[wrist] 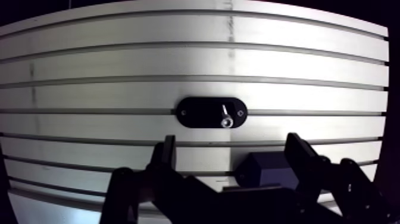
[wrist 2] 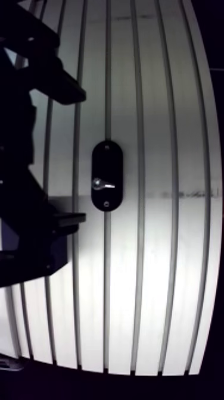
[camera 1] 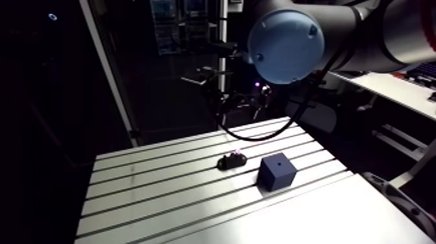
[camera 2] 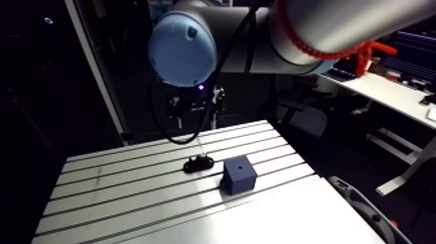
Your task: Pick up the M10 bolt and insert it into the hole until fully seated.
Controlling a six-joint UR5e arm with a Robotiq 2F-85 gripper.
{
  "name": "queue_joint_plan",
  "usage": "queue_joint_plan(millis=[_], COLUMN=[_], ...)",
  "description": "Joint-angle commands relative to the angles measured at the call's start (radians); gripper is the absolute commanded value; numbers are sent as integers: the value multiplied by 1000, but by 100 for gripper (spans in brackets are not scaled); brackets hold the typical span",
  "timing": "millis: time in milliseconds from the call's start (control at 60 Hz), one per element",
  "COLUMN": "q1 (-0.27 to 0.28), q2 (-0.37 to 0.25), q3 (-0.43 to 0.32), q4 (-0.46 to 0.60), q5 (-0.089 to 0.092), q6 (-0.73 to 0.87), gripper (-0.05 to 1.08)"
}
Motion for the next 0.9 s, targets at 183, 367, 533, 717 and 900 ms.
queue_joint_plan(millis=[183, 367, 533, 717, 900], q1=[-8, -11, -11, -13, -13], q2=[69, 95, 107, 121, 128], q3=[6, 9, 13, 20, 32], q4=[-58, -94, -102, -102, -102], q5=[-22, -43, -42, -42, -42], q6=[-1, -4, -5, -6, -4], gripper=[6, 21, 30, 32, 34])
